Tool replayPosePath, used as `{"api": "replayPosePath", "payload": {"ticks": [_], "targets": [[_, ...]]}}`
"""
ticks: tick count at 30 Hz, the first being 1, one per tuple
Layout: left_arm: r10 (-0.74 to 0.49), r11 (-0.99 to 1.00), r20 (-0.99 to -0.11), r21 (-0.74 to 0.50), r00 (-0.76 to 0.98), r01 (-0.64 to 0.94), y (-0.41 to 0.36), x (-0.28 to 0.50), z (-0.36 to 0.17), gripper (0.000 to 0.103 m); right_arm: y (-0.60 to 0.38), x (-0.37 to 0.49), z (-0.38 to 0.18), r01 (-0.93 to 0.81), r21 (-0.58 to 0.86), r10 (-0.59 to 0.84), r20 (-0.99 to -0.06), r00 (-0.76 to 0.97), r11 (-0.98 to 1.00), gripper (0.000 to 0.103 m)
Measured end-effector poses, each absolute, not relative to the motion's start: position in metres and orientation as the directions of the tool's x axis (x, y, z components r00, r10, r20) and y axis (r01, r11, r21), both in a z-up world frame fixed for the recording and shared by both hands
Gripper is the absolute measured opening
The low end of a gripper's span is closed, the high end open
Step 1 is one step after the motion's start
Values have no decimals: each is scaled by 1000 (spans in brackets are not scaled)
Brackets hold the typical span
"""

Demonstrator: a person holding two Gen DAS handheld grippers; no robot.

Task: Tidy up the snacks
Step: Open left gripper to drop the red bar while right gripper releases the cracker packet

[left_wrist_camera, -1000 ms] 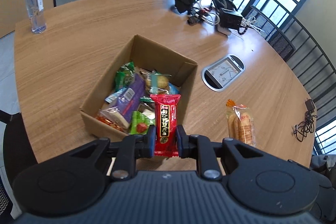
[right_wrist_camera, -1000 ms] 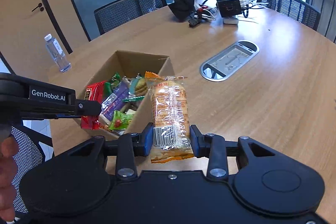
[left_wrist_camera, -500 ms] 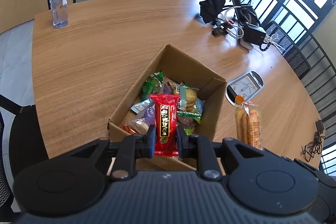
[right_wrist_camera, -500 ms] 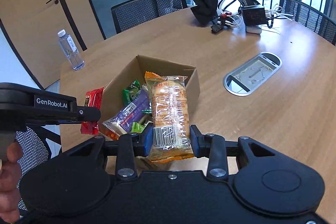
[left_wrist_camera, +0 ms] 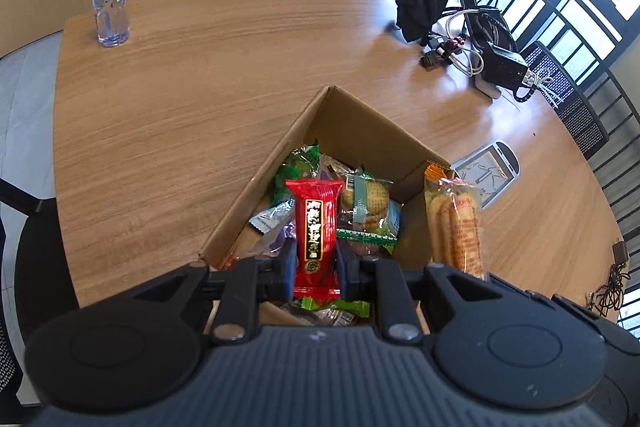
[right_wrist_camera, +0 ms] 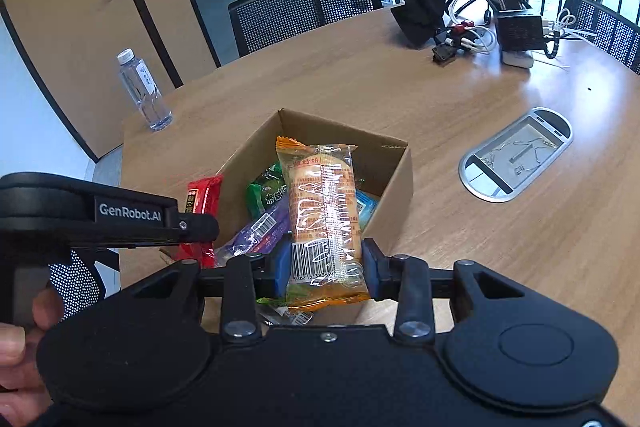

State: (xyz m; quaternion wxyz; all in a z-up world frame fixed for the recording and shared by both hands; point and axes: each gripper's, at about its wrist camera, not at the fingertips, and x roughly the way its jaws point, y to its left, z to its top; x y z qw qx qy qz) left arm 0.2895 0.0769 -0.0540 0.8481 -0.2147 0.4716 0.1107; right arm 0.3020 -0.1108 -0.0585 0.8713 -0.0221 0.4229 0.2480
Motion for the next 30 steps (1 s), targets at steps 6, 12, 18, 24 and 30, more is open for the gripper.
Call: {"api": "replayPosePath", "payload": {"ticks": [6,12,18,24,30], "targets": [[-18,878,-843,-270,537,-395,80,298,-64,24,-110,310,-65,-456,170,412,-759,504,873,36],[6,863,-838,-271,545,-427,92,296,-60,38,-107,314,-70,-458,177,414,-767,490,871,36],[37,852,-831,-265,556,-452,107,289,-54,49,-100,315,-71,-456,178,413,-768,489,872,43],[51,838,-830,-267,555,-476,120,278,-51,66,-105,312,-67,-436,182,406,-763,503,882,59],[45,840,-829,-270,557,-470,124,266,-48,82,-112,301,-63,-414,189,401,-757,517,890,69]]}}
